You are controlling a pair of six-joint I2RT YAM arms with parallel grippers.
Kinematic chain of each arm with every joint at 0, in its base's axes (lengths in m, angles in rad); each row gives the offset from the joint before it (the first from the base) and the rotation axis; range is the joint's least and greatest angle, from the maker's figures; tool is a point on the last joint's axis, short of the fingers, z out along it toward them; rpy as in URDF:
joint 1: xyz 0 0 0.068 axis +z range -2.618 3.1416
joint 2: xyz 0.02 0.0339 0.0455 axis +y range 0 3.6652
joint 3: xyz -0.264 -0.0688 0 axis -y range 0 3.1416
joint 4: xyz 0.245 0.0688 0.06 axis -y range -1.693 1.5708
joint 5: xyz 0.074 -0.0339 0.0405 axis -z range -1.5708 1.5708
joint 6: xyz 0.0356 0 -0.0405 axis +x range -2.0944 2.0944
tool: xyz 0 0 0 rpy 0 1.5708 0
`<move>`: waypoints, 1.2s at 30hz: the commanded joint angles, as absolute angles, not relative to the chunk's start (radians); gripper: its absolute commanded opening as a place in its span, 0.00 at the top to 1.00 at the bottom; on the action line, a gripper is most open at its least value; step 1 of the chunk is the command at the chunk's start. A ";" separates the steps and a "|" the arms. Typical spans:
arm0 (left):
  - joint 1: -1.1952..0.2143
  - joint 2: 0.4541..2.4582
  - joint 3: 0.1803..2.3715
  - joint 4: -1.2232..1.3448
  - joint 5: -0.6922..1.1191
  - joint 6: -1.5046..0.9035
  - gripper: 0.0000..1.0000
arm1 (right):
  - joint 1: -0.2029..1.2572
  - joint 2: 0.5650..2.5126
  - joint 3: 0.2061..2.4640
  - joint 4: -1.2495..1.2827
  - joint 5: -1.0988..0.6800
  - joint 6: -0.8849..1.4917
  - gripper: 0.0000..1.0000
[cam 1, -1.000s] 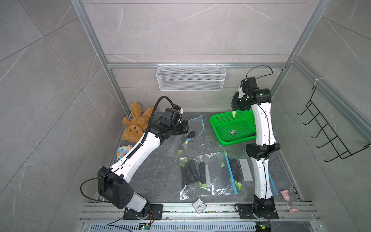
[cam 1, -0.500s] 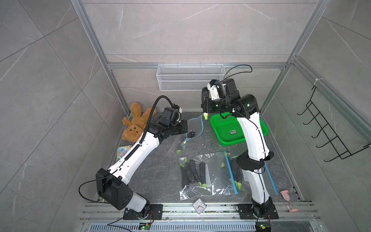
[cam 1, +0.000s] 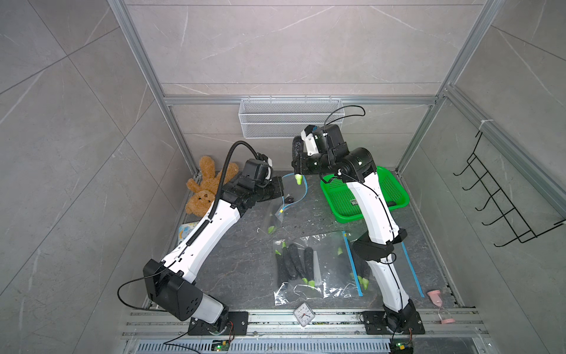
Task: Place the eggplant in a zip-top bag and seal the zipper
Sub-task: Place the eggplant in the zipper food storage bag.
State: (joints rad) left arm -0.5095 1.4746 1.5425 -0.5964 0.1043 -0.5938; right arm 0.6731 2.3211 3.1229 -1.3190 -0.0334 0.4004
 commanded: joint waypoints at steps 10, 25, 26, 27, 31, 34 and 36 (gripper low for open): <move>-0.486 1.374 1.599 -0.518 0.121 -0.657 1.00 | 0.713 2.351 3.165 -1.264 0.014 0.463 0.92; -0.486 1.348 1.589 -0.511 0.116 -0.668 1.00 | 0.740 2.397 3.165 -1.213 0.010 0.500 0.77; -0.486 1.348 1.590 -0.508 0.118 -0.668 1.00 | 0.740 2.398 3.165 -1.215 0.006 0.500 0.74; -0.486 1.349 1.591 -0.508 0.119 -0.669 1.00 | 0.742 2.401 3.165 -1.219 0.005 0.502 0.72; -0.486 1.348 1.594 -0.504 0.118 -0.670 1.00 | 0.747 2.403 3.165 -1.226 0.011 0.497 0.58; -0.486 1.347 1.595 -0.503 0.118 -0.669 1.00 | 0.746 2.401 3.165 -1.229 0.018 0.494 0.54; -0.486 1.347 1.595 -0.503 0.115 -0.668 1.00 | 0.747 2.398 3.165 -1.231 0.018 0.491 0.52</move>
State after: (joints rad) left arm -0.4900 1.3838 1.5612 -0.5480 0.1085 -0.6563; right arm 0.7414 2.3886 3.1229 -1.2293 0.0017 0.4976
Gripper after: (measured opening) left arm 0.044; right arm 0.476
